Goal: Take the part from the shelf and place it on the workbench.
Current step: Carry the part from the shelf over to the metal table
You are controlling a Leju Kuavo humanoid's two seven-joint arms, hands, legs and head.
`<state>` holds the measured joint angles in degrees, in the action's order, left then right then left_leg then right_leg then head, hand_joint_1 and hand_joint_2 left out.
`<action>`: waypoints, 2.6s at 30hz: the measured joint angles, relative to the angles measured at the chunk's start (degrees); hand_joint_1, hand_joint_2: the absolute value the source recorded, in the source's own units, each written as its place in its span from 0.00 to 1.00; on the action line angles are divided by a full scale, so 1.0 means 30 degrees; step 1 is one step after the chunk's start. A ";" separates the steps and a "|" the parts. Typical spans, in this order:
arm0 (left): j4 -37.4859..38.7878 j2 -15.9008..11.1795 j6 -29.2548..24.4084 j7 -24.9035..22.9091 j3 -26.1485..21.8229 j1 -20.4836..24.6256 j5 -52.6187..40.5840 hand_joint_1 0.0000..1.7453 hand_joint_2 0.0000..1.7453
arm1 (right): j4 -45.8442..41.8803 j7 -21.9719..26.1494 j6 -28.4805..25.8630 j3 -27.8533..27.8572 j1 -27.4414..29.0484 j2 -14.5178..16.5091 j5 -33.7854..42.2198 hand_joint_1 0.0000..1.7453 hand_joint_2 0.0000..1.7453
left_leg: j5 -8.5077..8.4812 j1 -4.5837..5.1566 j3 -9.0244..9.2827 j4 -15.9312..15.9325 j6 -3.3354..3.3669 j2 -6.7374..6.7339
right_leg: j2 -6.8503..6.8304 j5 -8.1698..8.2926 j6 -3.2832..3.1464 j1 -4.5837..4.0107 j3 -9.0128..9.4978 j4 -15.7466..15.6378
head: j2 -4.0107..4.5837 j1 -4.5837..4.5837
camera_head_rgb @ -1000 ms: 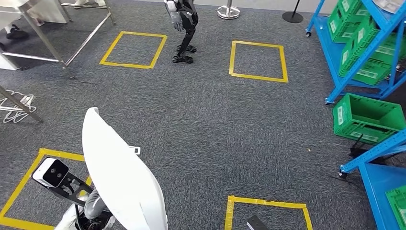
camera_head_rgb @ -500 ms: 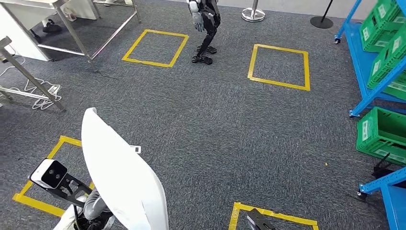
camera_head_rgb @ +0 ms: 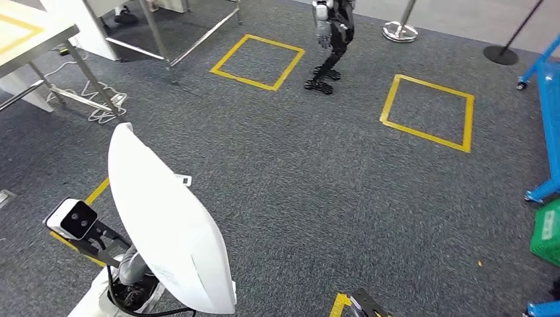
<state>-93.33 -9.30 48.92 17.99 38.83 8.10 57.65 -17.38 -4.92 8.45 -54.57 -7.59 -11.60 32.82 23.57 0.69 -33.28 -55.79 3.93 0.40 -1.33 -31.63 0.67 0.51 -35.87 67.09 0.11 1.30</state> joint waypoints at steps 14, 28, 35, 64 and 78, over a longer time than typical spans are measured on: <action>0.0541 0.0066 0.0341 0.0344 0.0385 0.0067 0.0162 1.00 1.00 | 0.0058 -0.0213 -0.0773 0.0543 0.0676 0.0168 0.0272 0.00 0.00 | 0.1686 -0.0446 -0.1365 -0.2917 -0.1077 0.0641 | 0.0696 0.1744 0.0209 0.0602 0.0524 -0.2542 | 0.0000 0.0059; 0.0567 0.0017 0.0621 0.0359 0.0433 0.0161 0.0113 1.00 1.00 | 0.0020 -0.0392 -0.1037 0.0629 0.0835 0.0512 0.0385 0.00 0.00 | 0.0135 -0.0103 -0.0635 -0.0628 -0.0101 -0.0506 | -0.1055 0.0719 0.0340 0.0098 0.1250 -0.2295 | 0.0000 0.0041; 0.0805 0.0177 0.0701 0.0210 0.0634 0.0251 -0.0450 1.00 1.00 | 0.0022 -0.0537 -0.0945 0.0645 0.1060 0.0399 0.0445 0.00 0.00 | 0.0149 -0.0234 -0.0339 -0.0498 -0.0128 0.1356 | 0.0495 0.0250 0.0837 0.0313 -0.1059 0.0924 | 0.0000 -0.0070; 0.0907 0.0251 0.0747 0.0612 0.0487 0.0233 -0.0514 1.00 1.00 | 0.0000 -0.0871 -0.0885 0.0601 0.0772 0.0392 0.0146 0.00 0.00 | -0.0001 -0.0259 -0.0255 -0.0236 -0.0063 0.0875 | 0.0371 -0.0507 0.0548 0.0248 -0.1444 0.2229 | 0.0000 -0.0061; 0.0947 0.0204 0.0763 0.0887 0.0379 0.0123 -0.0696 1.00 1.00 | -0.0036 -0.0867 -0.1166 0.0592 0.0644 0.0337 0.0219 0.00 0.00 | 0.2812 -0.0454 -0.3172 -0.6082 -0.1198 -0.0045 | 0.0229 0.1718 -0.0143 0.0367 0.0827 -0.2911 | 0.0000 0.0097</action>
<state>-90.49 -8.69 51.21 20.65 39.97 8.47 55.57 -17.49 -7.52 4.95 -52.79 -5.66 -10.58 33.48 32.01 -0.67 -42.80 -74.04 0.33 0.27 -0.64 -26.47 0.25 1.62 -33.39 58.36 0.11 1.60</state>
